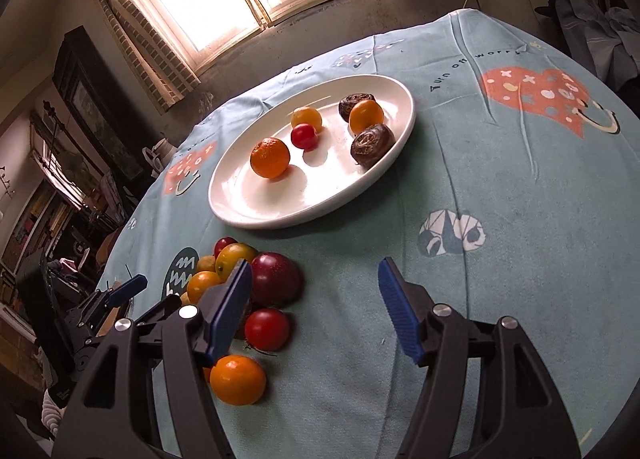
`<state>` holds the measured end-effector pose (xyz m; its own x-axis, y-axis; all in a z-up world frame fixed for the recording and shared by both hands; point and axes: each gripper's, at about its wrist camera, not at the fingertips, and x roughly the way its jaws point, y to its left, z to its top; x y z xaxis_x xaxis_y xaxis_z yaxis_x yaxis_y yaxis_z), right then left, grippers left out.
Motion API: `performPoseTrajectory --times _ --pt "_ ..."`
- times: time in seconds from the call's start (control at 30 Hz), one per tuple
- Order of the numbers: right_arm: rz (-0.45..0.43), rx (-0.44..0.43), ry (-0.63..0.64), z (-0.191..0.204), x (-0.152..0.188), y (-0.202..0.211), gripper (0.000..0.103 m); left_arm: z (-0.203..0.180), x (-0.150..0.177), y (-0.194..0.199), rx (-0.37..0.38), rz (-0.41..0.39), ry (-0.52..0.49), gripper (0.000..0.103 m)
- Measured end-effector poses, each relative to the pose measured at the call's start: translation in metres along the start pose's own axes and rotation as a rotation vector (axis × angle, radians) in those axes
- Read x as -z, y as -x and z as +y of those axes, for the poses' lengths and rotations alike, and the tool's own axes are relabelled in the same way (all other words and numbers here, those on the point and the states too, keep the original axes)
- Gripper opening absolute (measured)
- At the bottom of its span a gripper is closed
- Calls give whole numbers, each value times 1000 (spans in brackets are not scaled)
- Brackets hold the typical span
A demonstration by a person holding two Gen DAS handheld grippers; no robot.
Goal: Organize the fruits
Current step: 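Grasp a small yellow fruit with the left gripper while the right moves toward a red tomato, then place the yellow fruit on the plate with the left gripper while the right grasps and places a red tomato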
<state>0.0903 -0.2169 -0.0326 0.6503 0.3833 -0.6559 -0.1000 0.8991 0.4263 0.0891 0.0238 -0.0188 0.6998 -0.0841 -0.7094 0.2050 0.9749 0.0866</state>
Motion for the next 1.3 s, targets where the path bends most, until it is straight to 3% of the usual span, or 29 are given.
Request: performPoseTrajectory --times 0.27,0.33,0.37,0.43,0.47,0.8,0.87,1.17,1.3 --pt "9 14 -5 -1 1 0 66 -11 4 -12 16 25 -96 76" --pt "10 17 -5 -1 1 0 66 -9 4 -16 48 41 -96 67" --pt "11 19 -6 -2 1 0 66 -8 3 -18 74 48 -97 52" --pt "11 24 -10 -2 1 0 66 -7 4 -20 110 54 -105 35" --pt "11 25 -12 -3 1 0 66 -5 3 -21 114 57 -99 33" --pt "33 8 2 1 3 -2 66 -5 4 -26 112 83 -86 30" --pt "51 -14 18 5 5 -4 66 -4 4 -25 100 80 -79 26" --pt "179 -68 126 32 24 -22 66 10 3 -27 42 84 -1 26" --pt "218 -111 98 30 27 -30 50 7 2 -28 25 85 -3 26"
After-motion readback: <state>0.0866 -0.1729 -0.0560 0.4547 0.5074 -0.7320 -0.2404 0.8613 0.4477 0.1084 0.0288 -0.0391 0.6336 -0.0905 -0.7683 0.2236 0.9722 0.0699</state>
